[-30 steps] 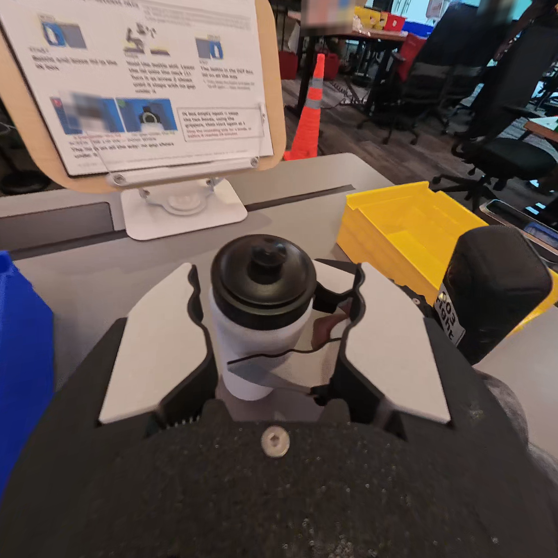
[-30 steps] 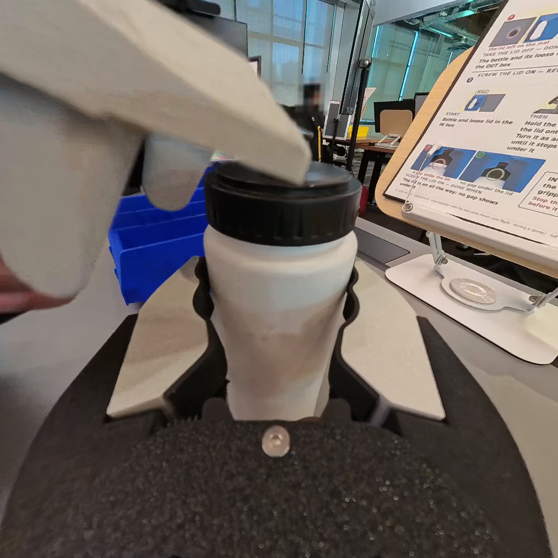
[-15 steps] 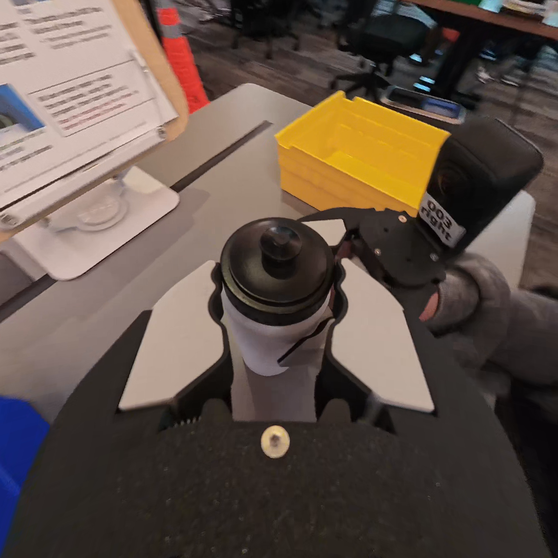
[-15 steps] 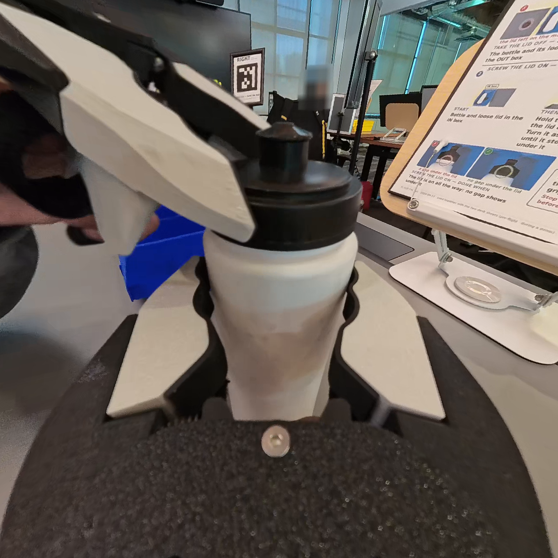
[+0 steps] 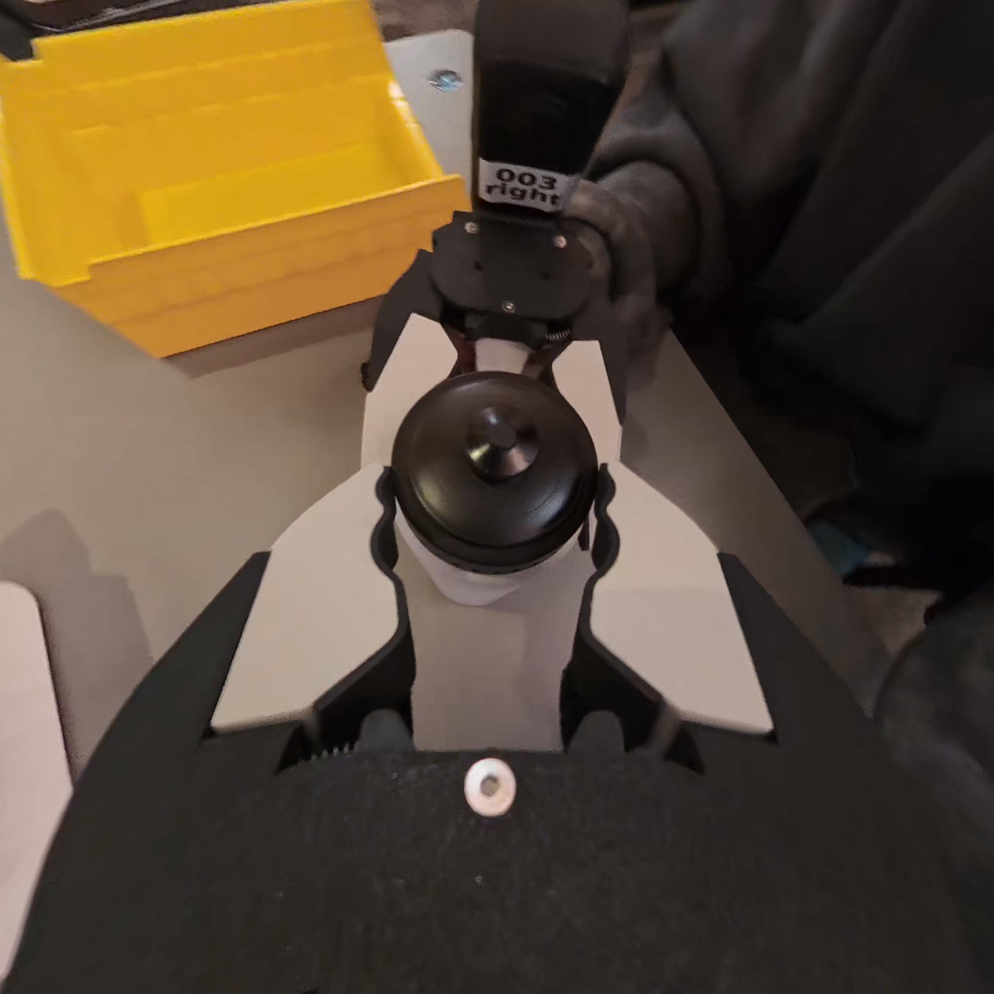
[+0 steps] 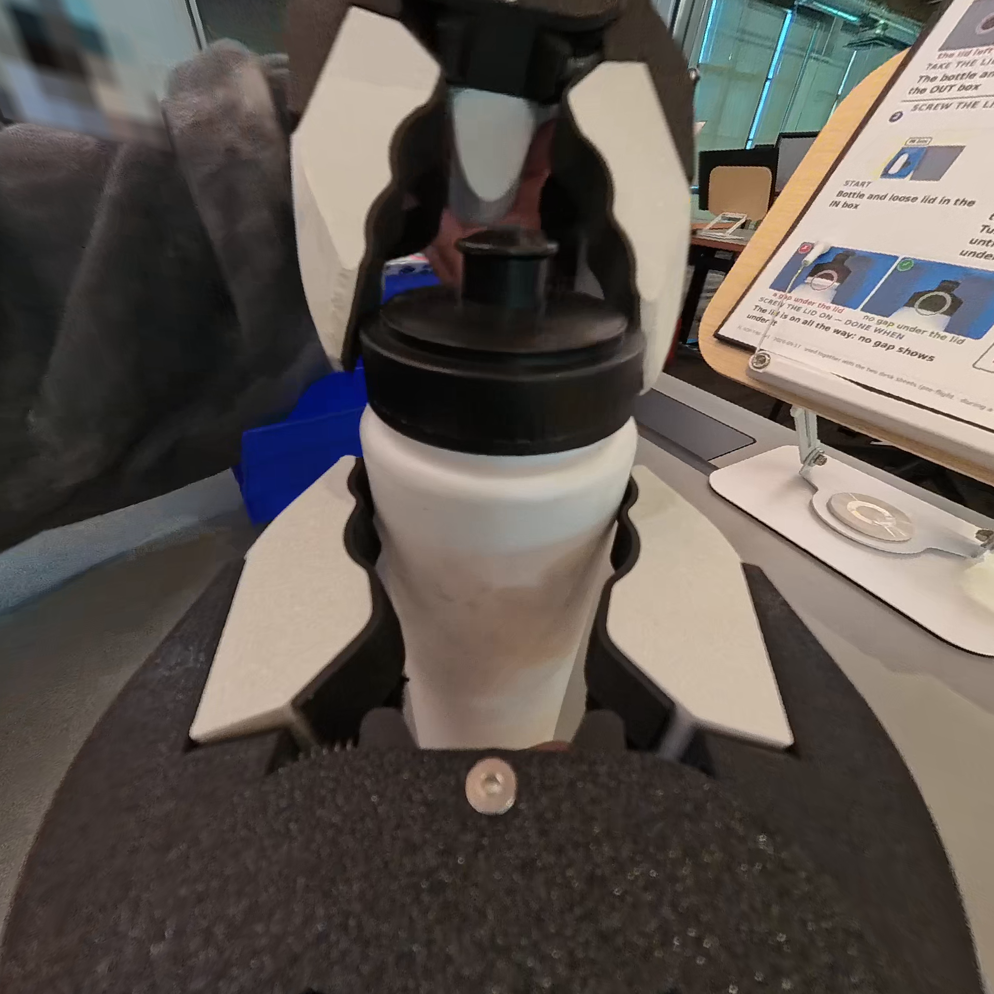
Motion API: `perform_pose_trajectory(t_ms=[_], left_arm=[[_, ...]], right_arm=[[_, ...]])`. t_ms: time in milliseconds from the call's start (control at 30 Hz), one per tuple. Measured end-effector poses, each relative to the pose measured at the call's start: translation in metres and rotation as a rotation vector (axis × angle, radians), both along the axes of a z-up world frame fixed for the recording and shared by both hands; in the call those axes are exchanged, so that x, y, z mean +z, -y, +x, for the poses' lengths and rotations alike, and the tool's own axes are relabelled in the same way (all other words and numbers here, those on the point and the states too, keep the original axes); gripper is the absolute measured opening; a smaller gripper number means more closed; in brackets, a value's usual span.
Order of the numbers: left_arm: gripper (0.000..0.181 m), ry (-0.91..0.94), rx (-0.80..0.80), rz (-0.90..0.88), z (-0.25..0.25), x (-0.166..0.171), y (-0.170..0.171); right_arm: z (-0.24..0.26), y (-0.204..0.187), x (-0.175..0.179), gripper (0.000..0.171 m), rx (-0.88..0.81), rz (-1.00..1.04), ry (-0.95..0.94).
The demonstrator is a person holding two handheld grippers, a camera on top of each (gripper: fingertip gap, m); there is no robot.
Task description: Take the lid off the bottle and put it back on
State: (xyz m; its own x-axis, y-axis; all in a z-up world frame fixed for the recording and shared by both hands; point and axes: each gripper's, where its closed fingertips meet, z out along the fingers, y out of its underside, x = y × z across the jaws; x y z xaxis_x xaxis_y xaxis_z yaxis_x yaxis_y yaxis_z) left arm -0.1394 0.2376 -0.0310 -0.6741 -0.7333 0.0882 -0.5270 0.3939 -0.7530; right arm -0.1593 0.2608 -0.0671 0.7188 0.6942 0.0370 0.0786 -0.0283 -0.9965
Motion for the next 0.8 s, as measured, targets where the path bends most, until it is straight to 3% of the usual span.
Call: perform_pose_trajectory(t_ms=[167, 367, 433, 567, 667, 733, 800], left_arm=[[0.07, -0.029, -0.184, -0.01, 0.001, 0.0, 0.0], [0.072, 0.018, -0.03, -0.01, 0.003, 0.001, 0.002], [0.078, 0.082, 0.103, 0.027, 0.004, 0.007, 0.003], [0.11, 0.287, 0.481, 0.012, 0.013, 0.041, 0.008], [0.108, 0.39, 0.881, -0.046, 0.018, 0.054, -0.001], [0.098, 0.409, 1.162, -0.089, 0.013, 0.047, -0.008], [0.101, 0.404, 1.361, -0.099, 0.004, 0.034, -0.008]], right_arm=[[0.002, -0.001, 0.0, 0.086, -0.004, -0.008, -0.009], [0.002, -0.002, 0.0, 0.086, -0.007, -0.003, -0.019], [0.0, -0.002, 0.0, 0.086, -0.01, 0.001, -0.01], [0.004, -0.004, 0.0, 0.086, -0.024, 0.011, -0.022], [0.005, -0.005, 0.001, 0.086, -0.031, 0.028, -0.036], [0.004, -0.006, 0.001, 0.086, -0.031, 0.039, -0.044], [0.004, -0.006, 0.002, 0.086, -0.029, 0.045, -0.05]])
